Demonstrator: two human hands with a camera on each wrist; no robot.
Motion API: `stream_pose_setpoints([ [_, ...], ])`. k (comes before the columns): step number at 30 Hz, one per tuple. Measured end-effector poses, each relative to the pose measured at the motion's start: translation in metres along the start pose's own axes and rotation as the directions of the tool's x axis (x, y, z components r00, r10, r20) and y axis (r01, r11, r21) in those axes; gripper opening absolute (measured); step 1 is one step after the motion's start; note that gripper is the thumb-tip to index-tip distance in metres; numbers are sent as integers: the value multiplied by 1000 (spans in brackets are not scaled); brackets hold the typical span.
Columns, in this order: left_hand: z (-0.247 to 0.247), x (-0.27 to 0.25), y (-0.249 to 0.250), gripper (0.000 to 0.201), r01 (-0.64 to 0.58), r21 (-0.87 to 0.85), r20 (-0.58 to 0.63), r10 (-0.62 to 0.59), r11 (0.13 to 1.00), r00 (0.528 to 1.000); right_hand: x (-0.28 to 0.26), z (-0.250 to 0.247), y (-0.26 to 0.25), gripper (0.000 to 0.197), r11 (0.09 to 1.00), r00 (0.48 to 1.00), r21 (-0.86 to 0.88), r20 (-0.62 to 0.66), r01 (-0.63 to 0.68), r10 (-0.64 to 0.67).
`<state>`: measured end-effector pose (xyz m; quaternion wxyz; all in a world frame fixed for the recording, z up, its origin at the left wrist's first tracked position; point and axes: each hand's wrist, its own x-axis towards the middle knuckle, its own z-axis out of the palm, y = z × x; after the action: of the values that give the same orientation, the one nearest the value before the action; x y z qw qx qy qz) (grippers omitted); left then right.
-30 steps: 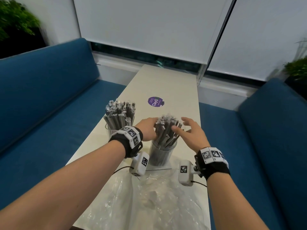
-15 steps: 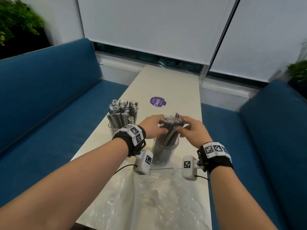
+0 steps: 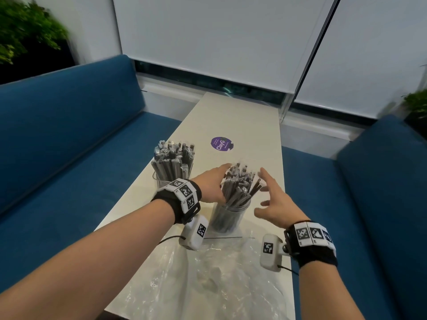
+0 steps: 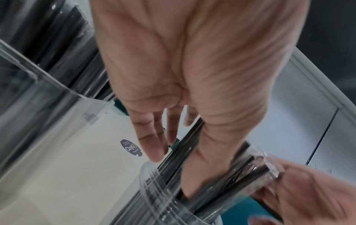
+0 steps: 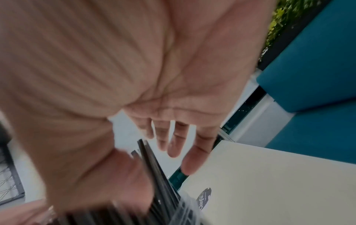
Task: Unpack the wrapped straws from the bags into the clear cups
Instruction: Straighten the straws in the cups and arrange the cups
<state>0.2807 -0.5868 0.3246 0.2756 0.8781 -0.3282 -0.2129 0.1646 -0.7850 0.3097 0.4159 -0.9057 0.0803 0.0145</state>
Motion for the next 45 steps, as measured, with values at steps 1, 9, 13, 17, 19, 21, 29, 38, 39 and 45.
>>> stream_pose_setpoints([
  [1, 0, 0, -1, 118, 5, -8, 14, -5, 1000, 1000, -2, 4, 1, 124, 999, 999, -22, 24, -27, 27],
  [9, -2, 7, 10, 60, -17, -52, -217, 6, 999, 976, 25, 11, -12, 68, 999, 955, 16, -295, 33, -27],
  [13, 1, 10, 8, 58, 55, -31, -195, -60, 998, 979, 32, 12, -13, 68, 1000, 975, -17, -222, 9, -13],
  [17, 2, 5, 8, 75, 76, 30, -137, -72, 997, 988, 23, 7, -9, 89, 986, 975, 168, -217, -2, 39],
  [19, -2, -1, 8, 86, 73, 72, -120, -64, 995, 991, 13, 3, -6, 89, 981, 981, 196, -186, -13, 50],
  [21, -8, -10, 9, 102, 48, 146, -95, -34, 988, 995, 1, -2, -4, 82, 995, 981, 88, -188, -37, 53],
  [29, -65, -89, 5, 52, -133, 39, -400, 137, 990, 906, -34, 13, -66, 41, 965, 781, 101, -610, 242, -131],
  [38, -118, -105, -123, 75, 176, -163, -479, -234, 971, 846, 41, 132, -123, 103, 980, 981, 93, -102, 178, -168],
  [39, -119, -101, -132, 93, 206, -143, -390, -246, 968, 887, 53, 140, -124, 115, 984, 990, 120, -64, 136, -129],
  [45, -115, -53, -151, 129, 116, -66, -82, -121, 991, 989, 111, 145, -118, 158, 985, 994, 160, -76, -60, 73],
])
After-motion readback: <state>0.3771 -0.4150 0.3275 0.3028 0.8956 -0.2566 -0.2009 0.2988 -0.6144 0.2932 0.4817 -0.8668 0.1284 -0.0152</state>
